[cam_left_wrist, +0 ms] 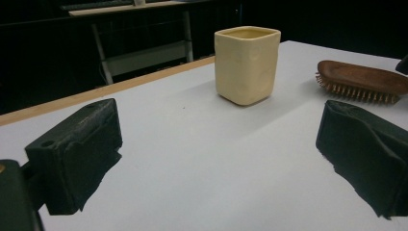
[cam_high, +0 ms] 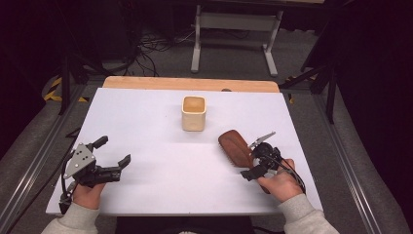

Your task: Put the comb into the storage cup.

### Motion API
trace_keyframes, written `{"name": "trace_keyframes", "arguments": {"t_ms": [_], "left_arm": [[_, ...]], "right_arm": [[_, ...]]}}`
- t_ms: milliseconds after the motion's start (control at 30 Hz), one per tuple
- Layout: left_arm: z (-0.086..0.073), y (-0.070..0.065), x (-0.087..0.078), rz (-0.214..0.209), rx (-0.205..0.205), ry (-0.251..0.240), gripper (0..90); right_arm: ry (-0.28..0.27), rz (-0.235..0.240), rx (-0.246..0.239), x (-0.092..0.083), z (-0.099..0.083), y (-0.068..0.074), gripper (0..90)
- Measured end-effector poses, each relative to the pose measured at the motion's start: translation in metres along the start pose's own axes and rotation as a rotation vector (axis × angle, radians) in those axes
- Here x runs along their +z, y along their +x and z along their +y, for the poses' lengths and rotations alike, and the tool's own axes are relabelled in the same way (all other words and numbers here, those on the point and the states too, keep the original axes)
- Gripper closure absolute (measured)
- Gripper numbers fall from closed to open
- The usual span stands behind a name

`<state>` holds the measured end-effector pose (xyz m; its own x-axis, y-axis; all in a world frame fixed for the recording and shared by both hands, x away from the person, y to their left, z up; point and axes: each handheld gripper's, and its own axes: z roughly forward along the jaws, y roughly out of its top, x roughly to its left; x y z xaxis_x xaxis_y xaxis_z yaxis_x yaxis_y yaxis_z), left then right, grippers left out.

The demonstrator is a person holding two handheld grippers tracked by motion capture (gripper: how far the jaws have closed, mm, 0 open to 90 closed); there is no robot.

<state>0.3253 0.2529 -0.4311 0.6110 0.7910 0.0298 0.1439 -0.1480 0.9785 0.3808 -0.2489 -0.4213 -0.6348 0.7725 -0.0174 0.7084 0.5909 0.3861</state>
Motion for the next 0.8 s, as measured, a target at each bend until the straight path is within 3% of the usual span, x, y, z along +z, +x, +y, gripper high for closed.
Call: {"name": "trace_keyframes", "arguments": {"t_ms": [267,300,333,467,567,800], "left_arm": [[-0.0001,0.0000,-0.0004,0.002,-0.003,-0.002,3.1],[-0.0001,0.0002,-0.0005,0.003,-0.003,-0.002,3.1],[0.0000,0.0002,-0.0007,0.003,-0.005,-0.002,3.1],[0.0003,0.0003,-0.0011,0.002,0.000,-0.004,3.1],[0.0003,0.0004,-0.0011,0.002,0.000,-0.003,3.1],[0.0001,0.0000,-0.0003,0.001,0.004,-0.001,3.0]], "right_arm": [[0.039,-0.011,0.009,0.0083,0.0003,-0.0013,22.2],[0.043,-0.002,0.021,0.0097,0.0016,-0.0021,30.5],[0.043,-0.002,0.021,0.0097,0.0016,-0.0021,30.5],[0.060,0.012,0.028,0.0111,0.0043,-0.0011,45.8],[0.067,-0.018,0.018,0.0106,0.0047,0.0003,58.6],[0.076,-0.028,0.014,0.0096,0.0045,0.0037,68.2]]}}
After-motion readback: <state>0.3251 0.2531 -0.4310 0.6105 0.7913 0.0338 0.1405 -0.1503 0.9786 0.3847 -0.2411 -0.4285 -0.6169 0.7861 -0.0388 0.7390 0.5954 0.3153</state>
